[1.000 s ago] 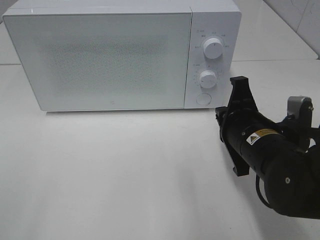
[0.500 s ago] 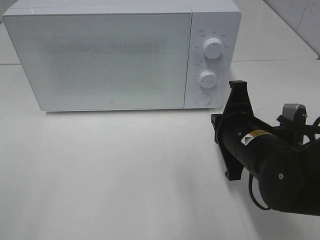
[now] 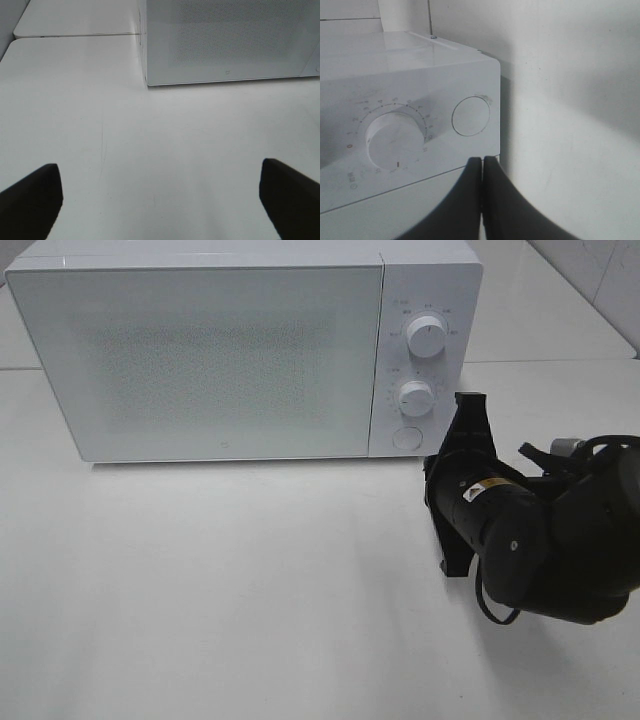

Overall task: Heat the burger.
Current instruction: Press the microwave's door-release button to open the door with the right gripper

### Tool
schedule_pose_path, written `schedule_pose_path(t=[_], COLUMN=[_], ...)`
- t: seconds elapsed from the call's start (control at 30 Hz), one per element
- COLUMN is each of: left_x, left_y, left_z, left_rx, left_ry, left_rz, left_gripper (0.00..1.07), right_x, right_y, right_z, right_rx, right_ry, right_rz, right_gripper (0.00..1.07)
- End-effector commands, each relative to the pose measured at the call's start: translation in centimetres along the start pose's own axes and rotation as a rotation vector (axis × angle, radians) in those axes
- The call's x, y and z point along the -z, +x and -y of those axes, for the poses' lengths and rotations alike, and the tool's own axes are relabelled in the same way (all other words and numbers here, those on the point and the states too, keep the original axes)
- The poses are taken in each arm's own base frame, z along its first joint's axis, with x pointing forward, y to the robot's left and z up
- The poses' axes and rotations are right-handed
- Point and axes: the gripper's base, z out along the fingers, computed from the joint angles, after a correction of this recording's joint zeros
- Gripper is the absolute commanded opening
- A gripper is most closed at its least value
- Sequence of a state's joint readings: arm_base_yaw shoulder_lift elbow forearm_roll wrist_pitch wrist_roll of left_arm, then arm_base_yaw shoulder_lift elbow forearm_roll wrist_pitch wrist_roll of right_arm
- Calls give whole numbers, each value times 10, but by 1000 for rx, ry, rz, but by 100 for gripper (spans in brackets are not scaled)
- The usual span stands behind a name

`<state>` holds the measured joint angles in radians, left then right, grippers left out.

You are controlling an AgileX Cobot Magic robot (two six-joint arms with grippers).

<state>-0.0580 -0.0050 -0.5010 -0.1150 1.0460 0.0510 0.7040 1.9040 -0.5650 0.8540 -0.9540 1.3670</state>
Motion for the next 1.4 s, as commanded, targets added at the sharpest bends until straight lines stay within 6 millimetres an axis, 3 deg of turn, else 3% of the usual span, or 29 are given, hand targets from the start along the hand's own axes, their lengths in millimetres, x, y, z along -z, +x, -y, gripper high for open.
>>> schedule_pose_path(t=[0.03,0.73,1.0,1.4], left_x=[3,3,3,3], left_y=[1,1,1,1], left_z=[0,0,0,0], left_rx=[-1,0,0,0], left_ry=[-1,0,0,0], left_rz=[26,26,26,26], left_gripper=[101,101,101,101], right_x=[-10,-65,-74,-80], right_y=[3,12,8,10], right_z=[-3,-9,-20,-16], right_rx=[-19,-41,-26,-27], right_ry=[0,14,-4,28], right_rz=[3,15,28,25], right_gripper=[0,0,0,0])
